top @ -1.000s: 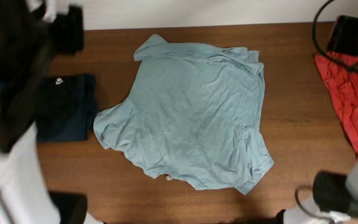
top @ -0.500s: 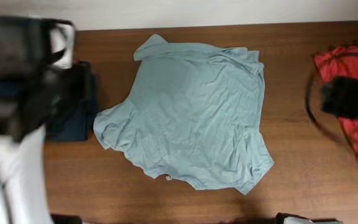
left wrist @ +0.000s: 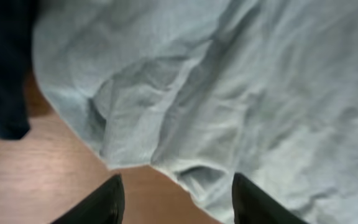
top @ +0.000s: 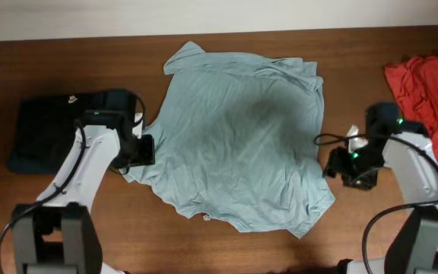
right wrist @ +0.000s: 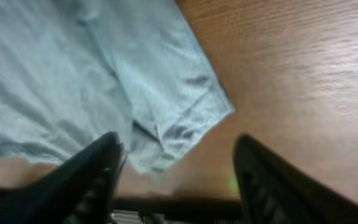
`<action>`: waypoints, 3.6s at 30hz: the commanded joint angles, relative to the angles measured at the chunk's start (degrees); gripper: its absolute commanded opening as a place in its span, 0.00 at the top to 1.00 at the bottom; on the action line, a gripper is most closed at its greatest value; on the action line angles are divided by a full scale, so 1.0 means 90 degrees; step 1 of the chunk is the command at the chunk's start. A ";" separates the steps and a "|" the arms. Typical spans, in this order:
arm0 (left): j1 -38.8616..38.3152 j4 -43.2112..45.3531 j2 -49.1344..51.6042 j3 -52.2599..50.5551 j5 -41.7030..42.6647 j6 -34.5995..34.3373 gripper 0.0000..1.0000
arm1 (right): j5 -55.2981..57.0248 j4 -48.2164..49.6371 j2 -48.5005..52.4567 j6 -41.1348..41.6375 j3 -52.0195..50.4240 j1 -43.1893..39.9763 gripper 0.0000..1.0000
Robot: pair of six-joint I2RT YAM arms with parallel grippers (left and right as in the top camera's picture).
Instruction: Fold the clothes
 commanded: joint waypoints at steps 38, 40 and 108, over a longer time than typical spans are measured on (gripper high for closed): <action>0.1268 0.1042 0.0901 -0.0328 0.0238 -0.0500 0.17 | 0.3541 0.0678 -0.0146 0.2268 0.0364 -0.0483 0.96; 0.1260 0.1144 0.0901 -0.0328 0.0510 -0.0500 0.15 | 0.3521 0.0675 -0.0148 0.2271 0.0364 -0.0471 0.96; 0.0848 0.1358 0.3293 0.3621 -0.0291 0.0947 1.00 | 0.1773 0.0539 -0.0148 0.1093 0.0367 -0.0906 0.14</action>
